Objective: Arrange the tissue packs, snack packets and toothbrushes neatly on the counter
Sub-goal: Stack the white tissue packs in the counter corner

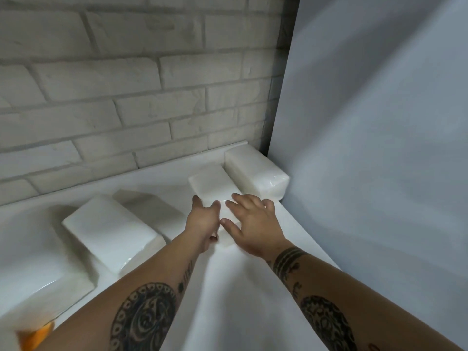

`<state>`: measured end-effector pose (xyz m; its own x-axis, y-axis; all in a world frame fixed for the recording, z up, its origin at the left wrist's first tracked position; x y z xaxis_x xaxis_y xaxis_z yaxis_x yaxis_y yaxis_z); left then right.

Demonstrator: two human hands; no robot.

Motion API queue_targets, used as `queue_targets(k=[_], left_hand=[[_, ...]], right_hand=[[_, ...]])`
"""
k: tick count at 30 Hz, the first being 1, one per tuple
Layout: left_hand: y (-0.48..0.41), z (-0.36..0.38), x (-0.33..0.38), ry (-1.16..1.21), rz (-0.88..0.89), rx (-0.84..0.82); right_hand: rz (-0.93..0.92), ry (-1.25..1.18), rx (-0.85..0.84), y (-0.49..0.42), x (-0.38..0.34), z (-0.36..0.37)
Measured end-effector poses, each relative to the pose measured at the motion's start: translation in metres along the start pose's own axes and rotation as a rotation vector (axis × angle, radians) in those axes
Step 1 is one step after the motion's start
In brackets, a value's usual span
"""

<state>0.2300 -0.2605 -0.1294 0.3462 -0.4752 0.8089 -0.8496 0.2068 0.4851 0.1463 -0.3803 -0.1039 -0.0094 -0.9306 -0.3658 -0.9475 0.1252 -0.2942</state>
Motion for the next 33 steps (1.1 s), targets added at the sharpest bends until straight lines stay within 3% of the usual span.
queue_targets(k=[5, 12, 20, 29, 33], left_hand=[[-0.010, 0.005, 0.018, 0.037, -0.003, 0.026], [-0.032, 0.012, 0.030, 0.086, 0.033, 0.011], [-0.045, 0.013, 0.039, 0.076, 0.034, 0.018], [-0.045, 0.013, 0.041, 0.109, 0.077, 0.076], [-0.044, 0.012, 0.044, 0.106, 0.097, 0.099]], right_hand=[[0.003, 0.108, -0.123, -0.027, 0.016, -0.005], [0.139, 0.012, -0.247, -0.052, 0.038, 0.002], [0.113, -0.006, -0.175, -0.065, 0.048, 0.005], [0.077, -0.188, -0.108, -0.070, 0.055, -0.004], [0.180, -0.233, 0.093, -0.076, 0.061, -0.021]])
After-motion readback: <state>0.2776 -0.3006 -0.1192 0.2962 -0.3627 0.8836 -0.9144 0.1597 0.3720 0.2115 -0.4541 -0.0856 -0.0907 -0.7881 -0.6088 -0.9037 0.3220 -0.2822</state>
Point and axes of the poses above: each hand's wrist, its own y-axis away from the middle knuckle, its own z-axis out of the palm, x = y × z, the point moved 5 cm from there along -y, towards the middle knuckle, and after that the axes turned 10 degrees about -y, right-handed, at the moved point
